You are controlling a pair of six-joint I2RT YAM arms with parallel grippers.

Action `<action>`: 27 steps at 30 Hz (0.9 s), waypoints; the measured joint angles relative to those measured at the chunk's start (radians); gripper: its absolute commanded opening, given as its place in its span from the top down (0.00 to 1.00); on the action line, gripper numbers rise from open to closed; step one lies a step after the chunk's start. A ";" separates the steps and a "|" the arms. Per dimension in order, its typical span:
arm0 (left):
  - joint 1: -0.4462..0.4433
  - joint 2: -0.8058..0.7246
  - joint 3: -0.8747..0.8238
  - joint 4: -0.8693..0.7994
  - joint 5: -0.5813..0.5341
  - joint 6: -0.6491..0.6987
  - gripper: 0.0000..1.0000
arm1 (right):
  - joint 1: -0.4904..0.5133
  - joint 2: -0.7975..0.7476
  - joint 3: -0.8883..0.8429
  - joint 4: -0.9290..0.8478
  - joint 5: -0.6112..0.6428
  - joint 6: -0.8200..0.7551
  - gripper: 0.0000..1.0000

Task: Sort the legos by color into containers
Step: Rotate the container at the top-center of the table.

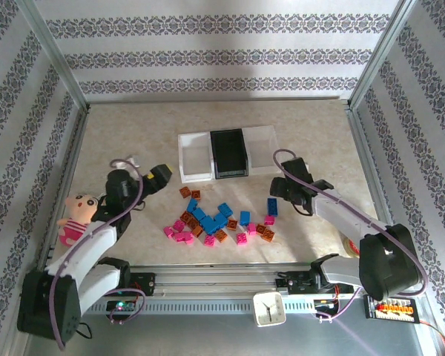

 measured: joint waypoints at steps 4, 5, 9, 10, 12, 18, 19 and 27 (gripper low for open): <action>-0.058 0.217 0.070 -0.004 -0.039 0.050 0.29 | -0.014 -0.007 -0.001 0.005 -0.042 -0.019 0.28; -0.058 0.270 0.094 -0.008 -0.049 0.060 0.32 | -0.014 -0.009 -0.002 0.007 -0.050 -0.020 0.28; -0.058 0.455 0.201 -0.004 -0.060 0.085 0.38 | -0.014 -0.020 -0.009 0.011 -0.065 -0.024 0.28; -0.058 0.490 0.219 0.006 -0.060 0.085 0.39 | -0.014 -0.025 -0.012 0.011 -0.069 -0.027 0.28; -0.058 0.533 0.235 0.030 -0.060 0.085 0.42 | -0.014 -0.033 -0.019 0.011 -0.076 -0.032 0.28; -0.058 0.604 0.280 0.056 -0.060 0.096 0.59 | -0.014 -0.062 -0.042 0.011 -0.084 -0.042 0.28; -0.058 0.619 0.293 0.059 -0.060 0.100 0.63 | -0.014 -0.066 -0.045 0.011 -0.085 -0.042 0.28; -0.058 0.682 0.367 0.061 -0.070 0.114 0.48 | -0.015 -0.075 -0.053 0.011 -0.094 -0.050 0.28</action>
